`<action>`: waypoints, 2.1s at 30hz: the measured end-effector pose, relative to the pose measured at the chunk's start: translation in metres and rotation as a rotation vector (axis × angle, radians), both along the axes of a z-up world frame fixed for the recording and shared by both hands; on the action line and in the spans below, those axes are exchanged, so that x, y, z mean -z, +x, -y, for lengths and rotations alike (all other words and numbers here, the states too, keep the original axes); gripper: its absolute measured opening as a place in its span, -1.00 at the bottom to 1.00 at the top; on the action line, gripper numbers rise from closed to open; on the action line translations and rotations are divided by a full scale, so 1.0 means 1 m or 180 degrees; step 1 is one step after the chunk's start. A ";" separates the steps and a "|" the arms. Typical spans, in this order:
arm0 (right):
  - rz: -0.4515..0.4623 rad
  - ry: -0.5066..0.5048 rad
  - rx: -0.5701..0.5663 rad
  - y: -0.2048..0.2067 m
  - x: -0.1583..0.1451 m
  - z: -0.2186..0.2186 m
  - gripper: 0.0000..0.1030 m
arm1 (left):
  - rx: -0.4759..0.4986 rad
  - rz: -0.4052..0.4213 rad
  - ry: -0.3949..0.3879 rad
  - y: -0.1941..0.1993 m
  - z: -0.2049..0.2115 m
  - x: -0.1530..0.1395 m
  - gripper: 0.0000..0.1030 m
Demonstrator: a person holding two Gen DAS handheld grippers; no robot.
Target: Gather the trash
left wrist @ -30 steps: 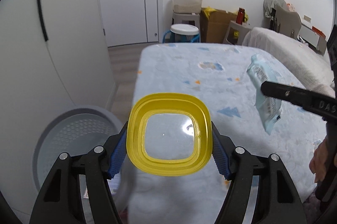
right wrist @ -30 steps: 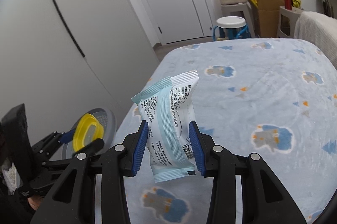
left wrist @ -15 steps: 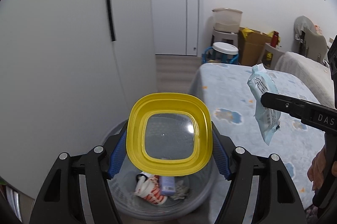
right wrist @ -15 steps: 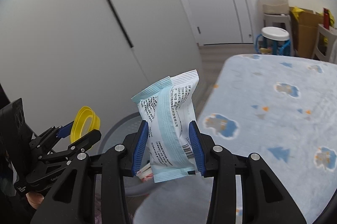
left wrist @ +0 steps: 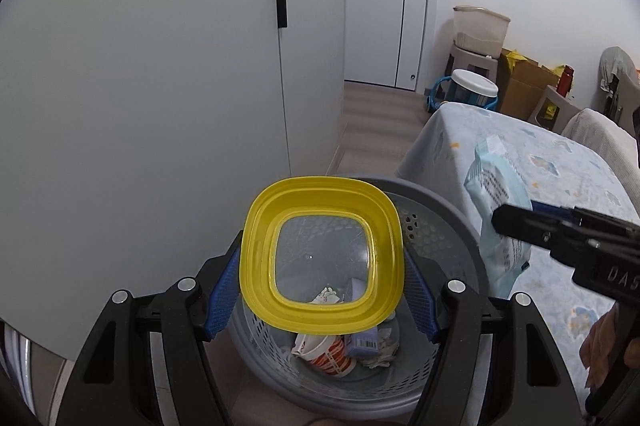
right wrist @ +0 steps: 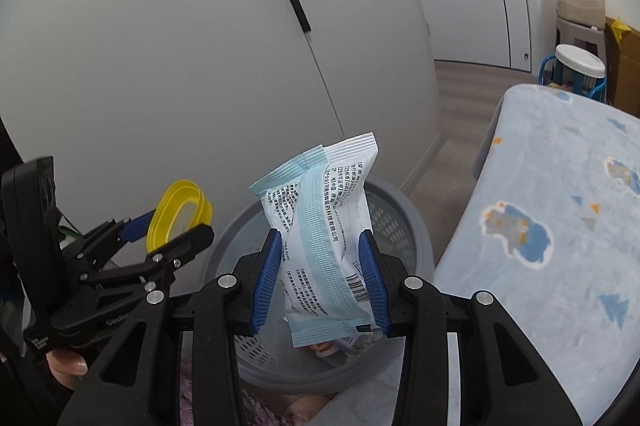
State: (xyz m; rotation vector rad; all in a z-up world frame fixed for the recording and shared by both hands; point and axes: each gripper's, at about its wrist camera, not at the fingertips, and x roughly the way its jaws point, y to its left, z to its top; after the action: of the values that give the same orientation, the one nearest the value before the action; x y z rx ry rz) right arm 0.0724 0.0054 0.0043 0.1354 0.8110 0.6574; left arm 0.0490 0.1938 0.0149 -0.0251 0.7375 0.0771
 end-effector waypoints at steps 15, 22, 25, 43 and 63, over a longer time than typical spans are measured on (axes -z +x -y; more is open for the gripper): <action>-0.0078 -0.0103 -0.0037 0.017 0.023 -0.014 -0.19 | -0.0079 -0.0156 -0.0035 0.012 -0.002 0.016 0.36; 0.0009 -0.0087 0.0010 0.016 0.020 -0.012 0.30 | -0.0159 -0.0124 0.0012 0.011 -0.004 0.016 0.61; 0.0014 -0.0094 0.0018 0.015 0.020 -0.012 0.31 | -0.0163 -0.0143 0.0036 0.012 -0.003 0.017 0.62; 0.0048 -0.0156 0.0053 0.006 0.020 -0.008 0.38 | -0.0220 -0.0140 0.0032 0.011 -0.003 0.020 0.63; 0.0050 -0.0218 0.0077 0.000 0.022 -0.005 0.48 | -0.0239 -0.0120 0.0040 0.010 -0.004 0.021 0.63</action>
State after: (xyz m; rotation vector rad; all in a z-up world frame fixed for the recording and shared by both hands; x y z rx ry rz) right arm 0.0723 0.0104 -0.0179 0.0775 0.8146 0.6065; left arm 0.0585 0.1976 -0.0056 -0.0396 0.7737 0.1541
